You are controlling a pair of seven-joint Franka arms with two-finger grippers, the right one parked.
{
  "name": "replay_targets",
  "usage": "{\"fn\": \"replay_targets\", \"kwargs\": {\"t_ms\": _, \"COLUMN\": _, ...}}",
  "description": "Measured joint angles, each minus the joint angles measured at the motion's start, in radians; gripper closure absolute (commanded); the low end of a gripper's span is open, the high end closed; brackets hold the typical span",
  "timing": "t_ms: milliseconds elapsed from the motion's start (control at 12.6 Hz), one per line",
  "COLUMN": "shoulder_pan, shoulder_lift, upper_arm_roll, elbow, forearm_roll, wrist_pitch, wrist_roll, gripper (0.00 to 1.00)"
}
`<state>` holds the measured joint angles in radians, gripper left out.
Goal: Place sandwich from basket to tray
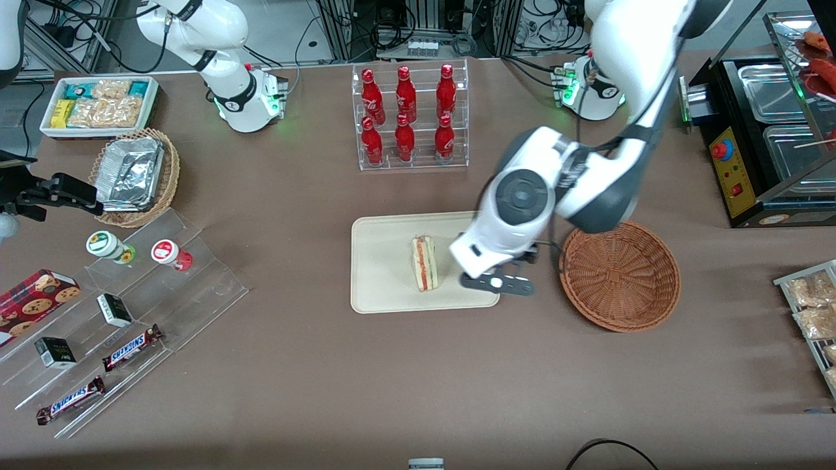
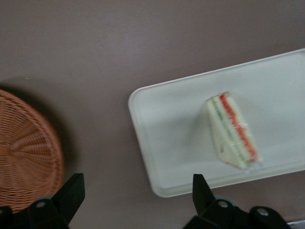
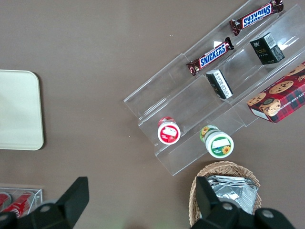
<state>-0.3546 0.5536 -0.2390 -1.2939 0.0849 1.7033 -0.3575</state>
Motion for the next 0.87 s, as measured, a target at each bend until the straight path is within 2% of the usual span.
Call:
{"fn": "replay_targets", "kwargs": {"t_ms": 317, "shoulder_pan": 0.150, "shoulder_lift": -0.061, "upper_arm_roll": 0.004, "elbow": -0.001, "forearm_roll": 0.001, "wrist_pitch": -0.134, "wrist_roll": 0.140, "gripper": 0.00}}
{"fn": "replay_targets", "kwargs": {"t_ms": 556, "shoulder_pan": 0.248, "shoulder_lift": -0.119, "upper_arm_roll": 0.004, "elbow": -0.049, "forearm_roll": 0.004, "wrist_pitch": -0.150, "wrist_roll": 0.224, "gripper": 0.00}}
{"fn": "replay_targets", "kwargs": {"t_ms": 873, "shoulder_pan": 0.306, "shoulder_lift": -0.230, "upper_arm_roll": 0.004, "elbow": -0.164, "forearm_roll": 0.004, "wrist_pitch": -0.146, "wrist_roll": 0.237, "gripper": 0.00}}
